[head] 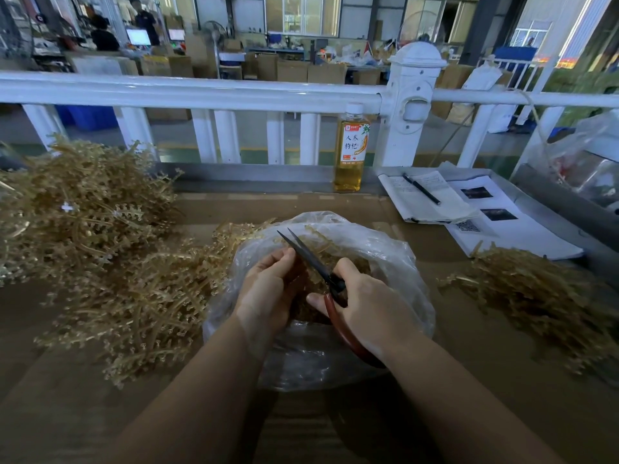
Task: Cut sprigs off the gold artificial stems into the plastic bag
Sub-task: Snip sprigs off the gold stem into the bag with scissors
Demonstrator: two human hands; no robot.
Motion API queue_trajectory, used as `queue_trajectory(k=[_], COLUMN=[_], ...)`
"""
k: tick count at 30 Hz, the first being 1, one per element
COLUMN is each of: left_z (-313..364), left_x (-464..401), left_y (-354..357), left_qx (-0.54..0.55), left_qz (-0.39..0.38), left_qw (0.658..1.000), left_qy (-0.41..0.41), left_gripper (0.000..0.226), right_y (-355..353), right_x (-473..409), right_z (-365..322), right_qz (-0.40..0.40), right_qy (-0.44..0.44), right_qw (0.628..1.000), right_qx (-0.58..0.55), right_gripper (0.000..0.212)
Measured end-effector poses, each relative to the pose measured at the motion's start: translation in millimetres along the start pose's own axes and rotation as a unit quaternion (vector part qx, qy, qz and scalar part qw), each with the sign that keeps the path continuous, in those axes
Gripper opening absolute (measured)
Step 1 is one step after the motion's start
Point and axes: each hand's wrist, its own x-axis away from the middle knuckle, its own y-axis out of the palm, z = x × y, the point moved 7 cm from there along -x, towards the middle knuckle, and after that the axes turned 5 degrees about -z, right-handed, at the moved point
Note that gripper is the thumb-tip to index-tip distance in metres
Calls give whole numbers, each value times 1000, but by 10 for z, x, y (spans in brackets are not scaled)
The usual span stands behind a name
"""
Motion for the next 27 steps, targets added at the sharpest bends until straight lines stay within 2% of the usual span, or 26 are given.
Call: queue_trajectory(k=[4, 7, 14, 18, 27], left_z=[20, 22, 1, -1, -4], left_x=[-7, 4, -19, -27, -35], left_y=[12, 32, -42, -52, -58], left_qx=[-7, -6, 13, 2, 20], left_qz=[-21, -28, 25, 37, 50], left_qw=[1000, 1000, 1000, 999, 998], left_qy=[-5, 10, 3, 10, -9], left_gripper=[1, 14, 13, 22, 25], right_y=[13, -5, -29, -5, 44], right_x=[-6, -8, -1, 19, 32], right_z=[8, 25, 38, 26, 4], right_qz=[-8, -3, 3, -6, -15], right_qy=[5, 8, 8, 5, 0], right_qw=[1000, 1000, 999, 1000, 1000], right_qx=[-8, -26, -38, -21, 5], right_gripper=[37, 36, 34, 36, 39])
